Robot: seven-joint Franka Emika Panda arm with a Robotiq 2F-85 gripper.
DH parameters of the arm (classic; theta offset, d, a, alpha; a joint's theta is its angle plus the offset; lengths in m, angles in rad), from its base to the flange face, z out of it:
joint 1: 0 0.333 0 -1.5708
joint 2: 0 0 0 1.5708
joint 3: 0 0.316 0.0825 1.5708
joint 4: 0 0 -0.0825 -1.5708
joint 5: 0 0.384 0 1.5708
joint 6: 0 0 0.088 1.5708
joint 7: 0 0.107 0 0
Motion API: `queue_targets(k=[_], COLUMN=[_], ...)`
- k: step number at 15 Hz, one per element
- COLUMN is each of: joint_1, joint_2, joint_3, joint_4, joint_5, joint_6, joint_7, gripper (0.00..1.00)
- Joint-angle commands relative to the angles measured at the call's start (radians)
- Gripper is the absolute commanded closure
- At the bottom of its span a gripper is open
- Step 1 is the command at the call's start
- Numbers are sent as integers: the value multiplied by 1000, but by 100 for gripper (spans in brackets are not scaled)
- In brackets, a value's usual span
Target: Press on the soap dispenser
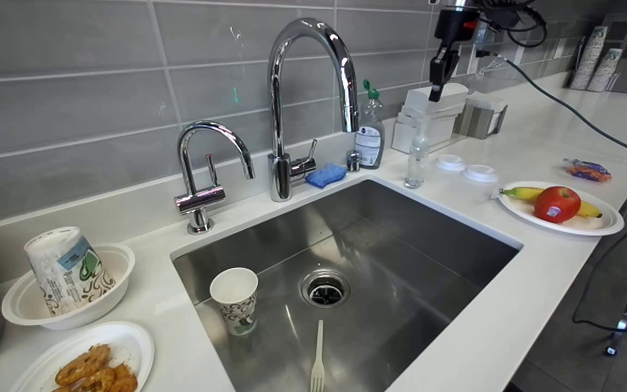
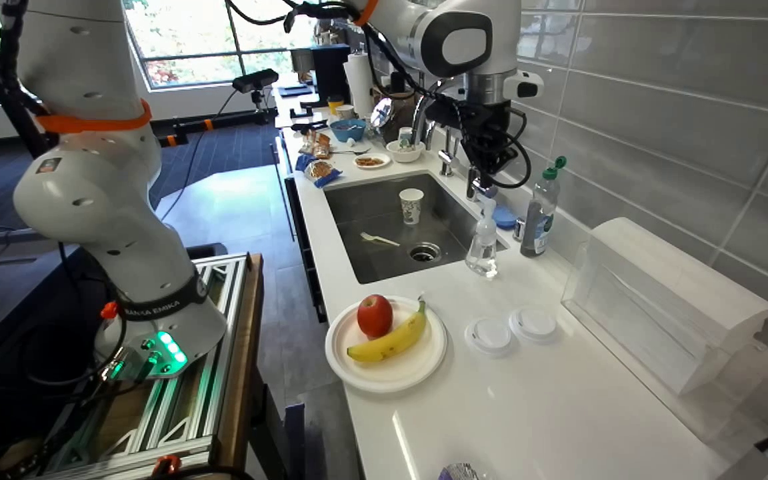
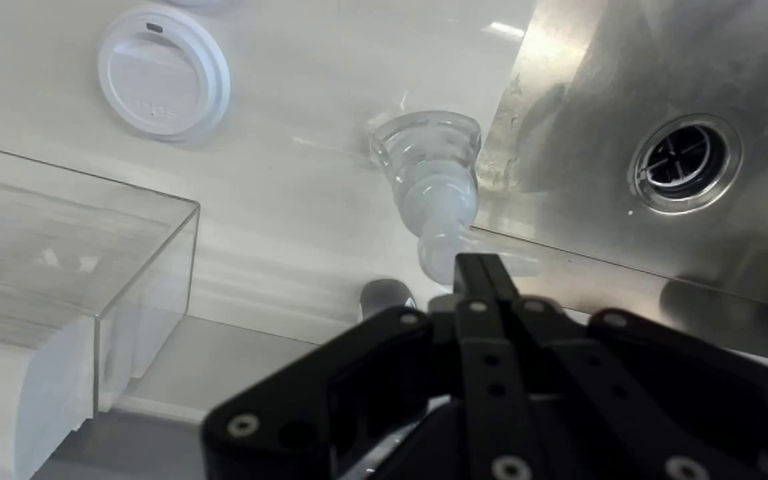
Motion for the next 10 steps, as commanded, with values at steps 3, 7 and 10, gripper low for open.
queue_targets(k=[3, 7, 10], joint_1=[-17, -21, -24], joint_2=[60, 84, 95], joint_3=[10, 15, 19], joint_4=[44, 65, 77], joint_5=[20, 30, 42], joint_6=[25, 25, 5], joint_7=[-9, -13, -11], gripper=[100, 100, 100])
